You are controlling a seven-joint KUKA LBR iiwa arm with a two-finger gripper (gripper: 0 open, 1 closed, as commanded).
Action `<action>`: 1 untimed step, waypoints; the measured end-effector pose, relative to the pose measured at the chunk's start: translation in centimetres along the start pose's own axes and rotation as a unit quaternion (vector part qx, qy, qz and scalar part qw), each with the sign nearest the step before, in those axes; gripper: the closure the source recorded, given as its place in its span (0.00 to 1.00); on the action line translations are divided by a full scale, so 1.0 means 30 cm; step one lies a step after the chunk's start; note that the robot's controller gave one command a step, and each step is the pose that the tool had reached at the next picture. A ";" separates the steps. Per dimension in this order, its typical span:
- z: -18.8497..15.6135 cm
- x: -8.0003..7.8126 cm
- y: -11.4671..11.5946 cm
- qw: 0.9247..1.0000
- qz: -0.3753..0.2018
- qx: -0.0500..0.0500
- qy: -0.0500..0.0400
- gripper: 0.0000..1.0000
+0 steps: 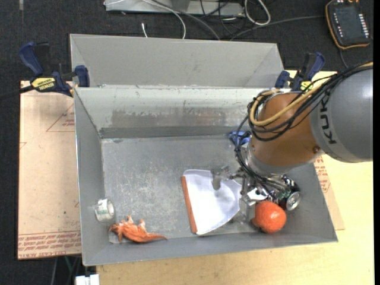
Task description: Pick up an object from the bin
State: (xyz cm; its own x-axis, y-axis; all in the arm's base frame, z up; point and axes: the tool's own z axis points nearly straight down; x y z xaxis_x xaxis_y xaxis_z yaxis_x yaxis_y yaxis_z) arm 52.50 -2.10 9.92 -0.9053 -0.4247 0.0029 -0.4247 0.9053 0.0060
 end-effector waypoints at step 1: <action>0.096 -0.035 -0.131 0.999 0.039 0.003 -0.008 0.00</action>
Offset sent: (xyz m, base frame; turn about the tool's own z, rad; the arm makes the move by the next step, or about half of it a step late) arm -0.0056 0.0150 -0.0292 -0.1352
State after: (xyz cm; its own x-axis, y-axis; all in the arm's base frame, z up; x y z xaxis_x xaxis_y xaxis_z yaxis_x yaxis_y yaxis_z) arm 55.12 -5.19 7.01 -0.9358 -0.3523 -0.0121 -0.3523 0.9359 -0.0006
